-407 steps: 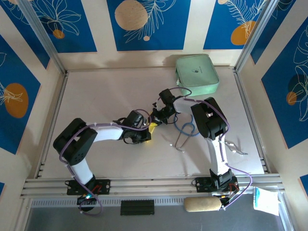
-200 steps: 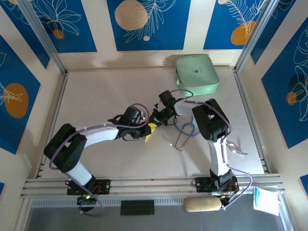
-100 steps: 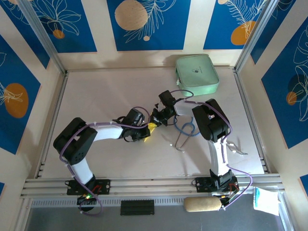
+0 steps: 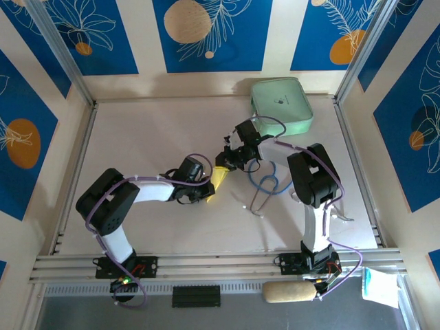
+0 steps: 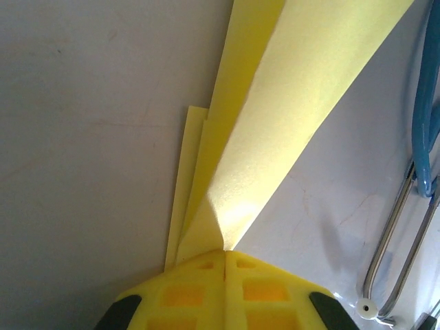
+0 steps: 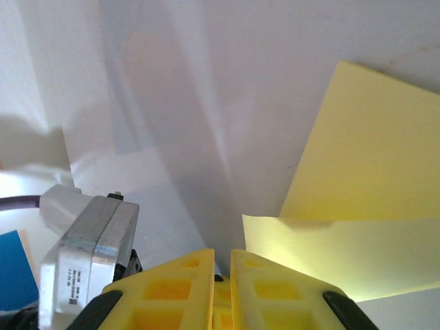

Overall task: Fold a paper plane with a square sheet of paper (pick it up from the middle)
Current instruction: Fold the wing for the fifth time at the center of the table.

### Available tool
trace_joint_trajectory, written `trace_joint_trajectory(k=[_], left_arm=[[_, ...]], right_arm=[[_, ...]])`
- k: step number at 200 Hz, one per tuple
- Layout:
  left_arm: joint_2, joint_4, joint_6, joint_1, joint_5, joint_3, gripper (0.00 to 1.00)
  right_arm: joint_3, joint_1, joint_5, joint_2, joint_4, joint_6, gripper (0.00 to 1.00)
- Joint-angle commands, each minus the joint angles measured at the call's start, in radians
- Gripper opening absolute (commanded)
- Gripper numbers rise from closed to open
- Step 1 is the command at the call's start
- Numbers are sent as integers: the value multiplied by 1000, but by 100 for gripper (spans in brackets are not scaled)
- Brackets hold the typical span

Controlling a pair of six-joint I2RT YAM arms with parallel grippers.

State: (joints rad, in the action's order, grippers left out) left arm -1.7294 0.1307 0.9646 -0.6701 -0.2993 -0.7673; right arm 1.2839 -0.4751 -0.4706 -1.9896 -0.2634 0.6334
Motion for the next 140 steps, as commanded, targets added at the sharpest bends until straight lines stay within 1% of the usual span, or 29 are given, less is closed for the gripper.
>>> trace_joint_trajectory(k=[1, 53, 78, 91, 118, 140], left_arm=[[-24, -33, 13, 12, -3, 29, 0], [1, -39, 2, 14, -33, 10, 0], [21, -1, -12, 14, -71, -16, 0], [30, 17, -19, 15, -81, -33, 2], [23, -16, -51, 18, -51, -82, 4], [-14, -58, -64, 23, -11, -107, 3]], right_arm=[[-31, -5, -23, -18, -19, -61, 15], [28, -10, 27, -104, -92, -65, 14], [22, -10, 40, -128, -100, -54, 14], [19, -12, 43, -137, -102, -48, 14], [9, -19, 42, -141, -97, -41, 14], [5, -23, 36, -140, -90, -35, 13]])
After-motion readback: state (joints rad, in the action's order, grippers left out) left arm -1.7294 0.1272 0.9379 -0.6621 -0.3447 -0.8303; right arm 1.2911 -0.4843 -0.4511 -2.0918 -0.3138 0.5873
